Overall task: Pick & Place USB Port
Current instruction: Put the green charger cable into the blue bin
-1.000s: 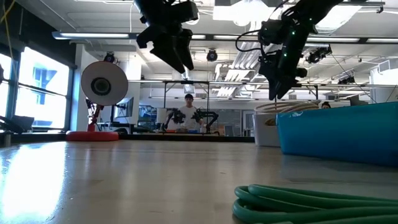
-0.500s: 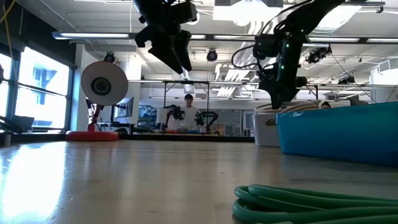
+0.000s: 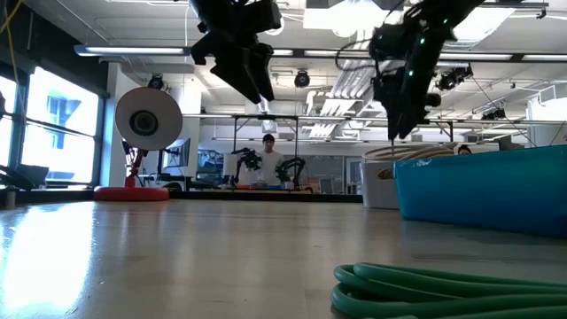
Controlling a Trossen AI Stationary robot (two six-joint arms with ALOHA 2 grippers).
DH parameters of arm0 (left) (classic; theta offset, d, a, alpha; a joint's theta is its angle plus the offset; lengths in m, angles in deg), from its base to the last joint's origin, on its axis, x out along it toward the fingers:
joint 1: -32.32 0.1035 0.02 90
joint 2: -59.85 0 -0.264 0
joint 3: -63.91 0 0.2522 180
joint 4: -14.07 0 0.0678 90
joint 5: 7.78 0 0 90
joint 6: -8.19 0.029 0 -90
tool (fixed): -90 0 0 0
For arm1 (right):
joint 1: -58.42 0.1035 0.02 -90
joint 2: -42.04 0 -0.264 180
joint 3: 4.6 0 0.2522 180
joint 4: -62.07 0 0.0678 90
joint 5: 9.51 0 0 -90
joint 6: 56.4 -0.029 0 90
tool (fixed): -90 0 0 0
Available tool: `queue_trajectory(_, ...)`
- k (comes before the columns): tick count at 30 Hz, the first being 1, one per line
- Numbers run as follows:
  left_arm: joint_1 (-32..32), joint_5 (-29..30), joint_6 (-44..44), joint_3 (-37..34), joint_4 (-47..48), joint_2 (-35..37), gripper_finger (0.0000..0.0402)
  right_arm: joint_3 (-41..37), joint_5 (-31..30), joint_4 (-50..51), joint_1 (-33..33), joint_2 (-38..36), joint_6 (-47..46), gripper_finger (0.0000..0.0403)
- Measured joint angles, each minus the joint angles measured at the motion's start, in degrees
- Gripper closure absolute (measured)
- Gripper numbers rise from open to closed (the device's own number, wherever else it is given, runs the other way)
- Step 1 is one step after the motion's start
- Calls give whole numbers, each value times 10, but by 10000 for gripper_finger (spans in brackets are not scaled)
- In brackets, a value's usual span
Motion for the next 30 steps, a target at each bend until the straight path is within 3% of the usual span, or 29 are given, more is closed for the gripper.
queue_trajectory(8,0,23,5,0,-6,0,153,0,56,79,53,-137,-37,183)
queue_trajectory(16,0,26,5,0,-5,0,153,0,200,102,182,-239,-43,183)
queue_trajectory(22,0,8,4,0,-2,0,153,-7,242,81,335,-231,-46,183)
queue_trajectory(26,0,3,0,0,16,0,153,-51,293,-44,429,-200,-42,183)
queue_trajectory(30,0,2,-24,0,51,0,153,-73,294,-146,501,-157,-25,183)
